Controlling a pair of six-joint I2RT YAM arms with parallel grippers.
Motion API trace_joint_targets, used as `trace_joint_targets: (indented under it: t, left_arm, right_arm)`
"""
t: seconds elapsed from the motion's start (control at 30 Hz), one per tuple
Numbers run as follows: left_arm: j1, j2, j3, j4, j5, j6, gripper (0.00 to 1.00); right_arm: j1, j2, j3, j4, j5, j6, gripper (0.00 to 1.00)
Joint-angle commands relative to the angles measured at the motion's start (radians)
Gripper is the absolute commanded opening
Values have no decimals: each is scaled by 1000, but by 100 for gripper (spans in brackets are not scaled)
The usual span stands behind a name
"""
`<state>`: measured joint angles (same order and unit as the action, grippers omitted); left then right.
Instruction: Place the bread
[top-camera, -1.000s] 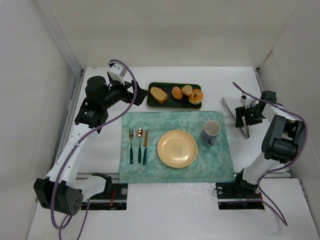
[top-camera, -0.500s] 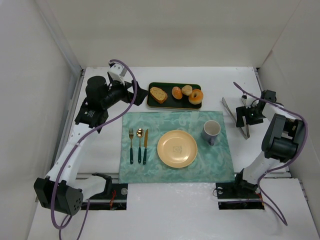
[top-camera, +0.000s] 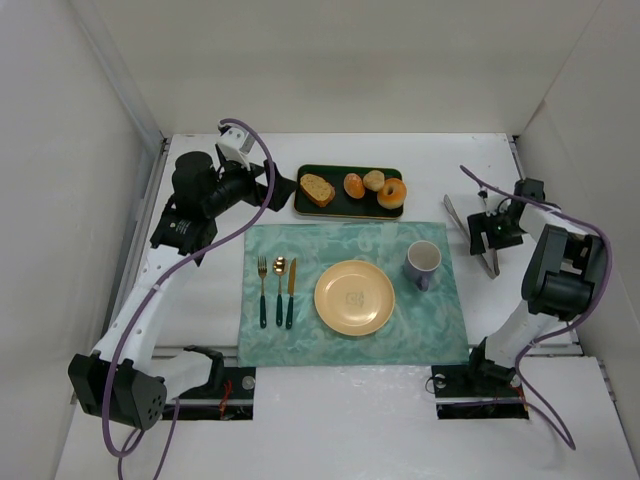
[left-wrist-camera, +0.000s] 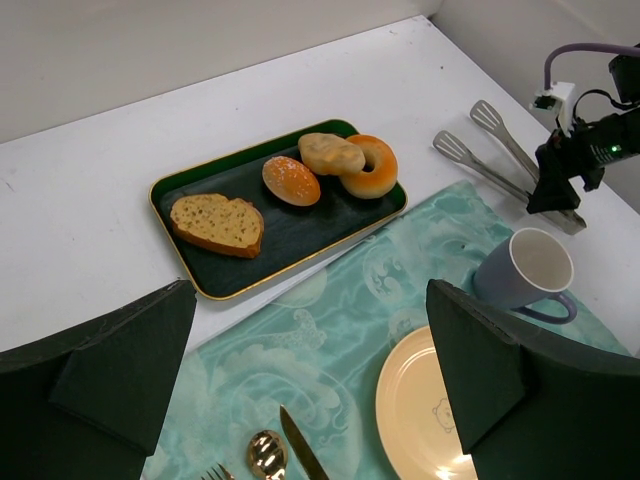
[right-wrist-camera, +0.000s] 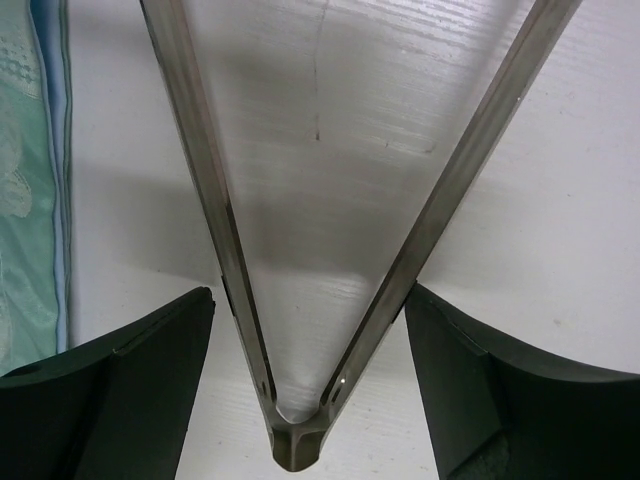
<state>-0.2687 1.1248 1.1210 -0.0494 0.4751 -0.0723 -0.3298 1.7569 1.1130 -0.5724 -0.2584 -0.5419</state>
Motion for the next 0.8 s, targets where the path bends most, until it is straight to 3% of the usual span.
trace_joint_targets:
  t: [0.0,0.77]
  left_arm:
    - [-3,-10,14,33,17,-4,100]
    - [-3,-19,14,33,17,-4,100]
  right_arm:
    - [18,0,48,9,28,8,82]
    - [93,18,21,39,127,-1,81]
